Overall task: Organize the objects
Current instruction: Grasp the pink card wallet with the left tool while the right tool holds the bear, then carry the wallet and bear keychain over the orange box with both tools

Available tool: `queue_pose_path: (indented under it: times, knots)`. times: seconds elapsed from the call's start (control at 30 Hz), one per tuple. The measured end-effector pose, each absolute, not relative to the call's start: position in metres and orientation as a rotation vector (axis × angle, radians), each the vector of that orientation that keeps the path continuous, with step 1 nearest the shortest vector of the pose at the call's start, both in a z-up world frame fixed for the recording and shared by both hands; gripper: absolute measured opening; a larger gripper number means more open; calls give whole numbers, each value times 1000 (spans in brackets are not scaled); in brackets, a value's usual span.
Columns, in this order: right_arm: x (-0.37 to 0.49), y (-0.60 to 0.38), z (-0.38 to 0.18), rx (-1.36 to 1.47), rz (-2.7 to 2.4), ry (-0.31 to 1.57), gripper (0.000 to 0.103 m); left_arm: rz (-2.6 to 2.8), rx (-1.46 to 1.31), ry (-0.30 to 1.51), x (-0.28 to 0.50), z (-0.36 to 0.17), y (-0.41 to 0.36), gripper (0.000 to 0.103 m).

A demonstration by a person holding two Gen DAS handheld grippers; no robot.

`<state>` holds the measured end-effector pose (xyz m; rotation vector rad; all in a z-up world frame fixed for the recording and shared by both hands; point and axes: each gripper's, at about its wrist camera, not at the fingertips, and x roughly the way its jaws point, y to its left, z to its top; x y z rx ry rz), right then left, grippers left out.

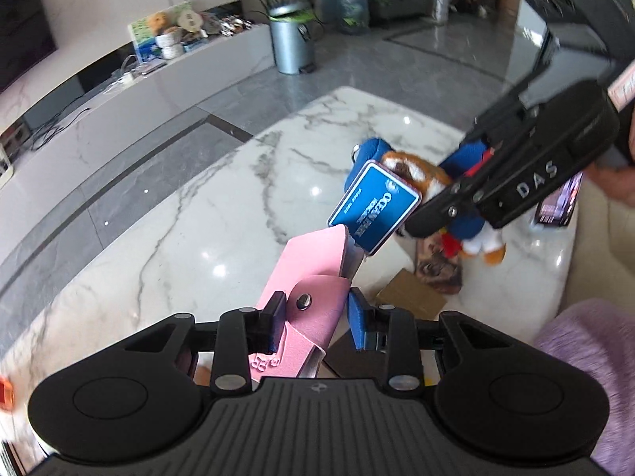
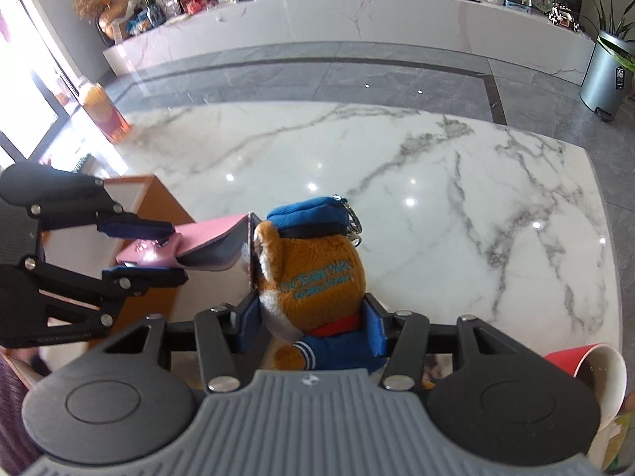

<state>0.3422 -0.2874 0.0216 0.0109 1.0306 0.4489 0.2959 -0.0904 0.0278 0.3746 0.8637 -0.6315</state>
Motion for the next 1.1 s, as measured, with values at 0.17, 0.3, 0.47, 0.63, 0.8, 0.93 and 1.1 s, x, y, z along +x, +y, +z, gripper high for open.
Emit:
queue_pose_path:
  times: [0.17,0.3,0.47,0.63,0.8,0.93,1.1]
  knots:
    - [310,-259,54,144,515,1014,55,-548,201,841,258,67,-45,38]
    - [286,-223,61,245,585,1048,55,-439,39,833,224,81,-2,38]
    - [257,-167,48,321,629,1118,55,-297,-258,882,191,66,60,38]
    - [238,-122,13,380,598,1194,55,-196,-503,868,168,38,114,38]
    - [228,-85,-17,292,488,1221,55,-139,-655,802,154,17,150,38]
    - [227,-64,-29,211,379,1227,53,-142,-704,787,153,4,162,38]
    - [226,-51,-47,193,256,1217,53,-185,-739,774,152,-4,169,38]
